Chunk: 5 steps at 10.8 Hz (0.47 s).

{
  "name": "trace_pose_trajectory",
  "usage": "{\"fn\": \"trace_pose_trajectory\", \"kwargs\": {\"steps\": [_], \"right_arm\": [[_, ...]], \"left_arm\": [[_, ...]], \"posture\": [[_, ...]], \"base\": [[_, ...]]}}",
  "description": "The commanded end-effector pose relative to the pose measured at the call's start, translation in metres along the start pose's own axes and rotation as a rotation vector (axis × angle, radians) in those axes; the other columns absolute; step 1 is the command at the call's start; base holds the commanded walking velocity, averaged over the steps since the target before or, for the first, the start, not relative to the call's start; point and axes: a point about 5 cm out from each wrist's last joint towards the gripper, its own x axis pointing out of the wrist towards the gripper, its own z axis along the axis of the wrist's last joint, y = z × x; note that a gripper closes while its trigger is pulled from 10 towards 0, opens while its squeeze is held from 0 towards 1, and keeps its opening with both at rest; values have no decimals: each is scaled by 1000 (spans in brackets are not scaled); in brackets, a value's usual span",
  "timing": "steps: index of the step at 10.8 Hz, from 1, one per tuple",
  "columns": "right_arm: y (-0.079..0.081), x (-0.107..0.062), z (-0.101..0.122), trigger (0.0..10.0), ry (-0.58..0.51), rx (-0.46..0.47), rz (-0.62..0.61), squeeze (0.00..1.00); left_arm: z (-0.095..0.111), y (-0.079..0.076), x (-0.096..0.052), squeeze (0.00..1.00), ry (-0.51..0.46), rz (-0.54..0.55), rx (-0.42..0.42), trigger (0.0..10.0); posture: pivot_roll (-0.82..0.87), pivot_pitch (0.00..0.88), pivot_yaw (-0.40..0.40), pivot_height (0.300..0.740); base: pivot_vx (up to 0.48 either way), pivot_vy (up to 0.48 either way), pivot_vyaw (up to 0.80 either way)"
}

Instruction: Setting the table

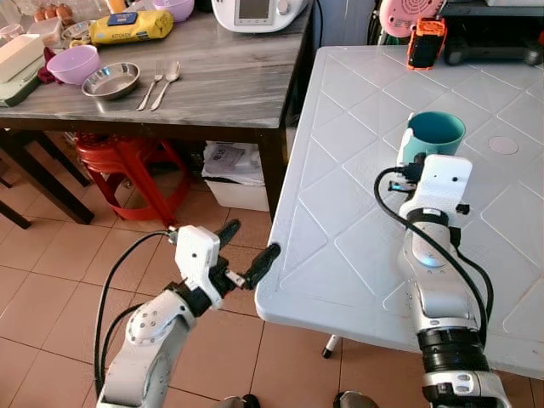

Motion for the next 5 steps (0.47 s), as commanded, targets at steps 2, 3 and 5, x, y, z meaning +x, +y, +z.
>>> {"fn": "trace_pose_trajectory", "kwargs": {"steps": [2, 3, 5], "right_arm": [[2, 4, 4, 0, -15, 9, 12, 0], [3, 4, 6, 0, -22, 13, 22, 0], [13, -3, 22, 10000, -96, 5, 137, 0]], "left_arm": [[0, 0, 1, 0, 1, -16, -5, 10000], [-2, 3, 2, 0, 8, -4, 4, 10000], [-9, 29, 9, 0, 65, 215, 73, 10000]], "posture": [[-53, 118, 118, 740], [-58, 110, 116, 740], [-63, 89, 110, 740]], "base": [[0, 0, 0], [0, 0, 0], [0, 0, 0]]}}
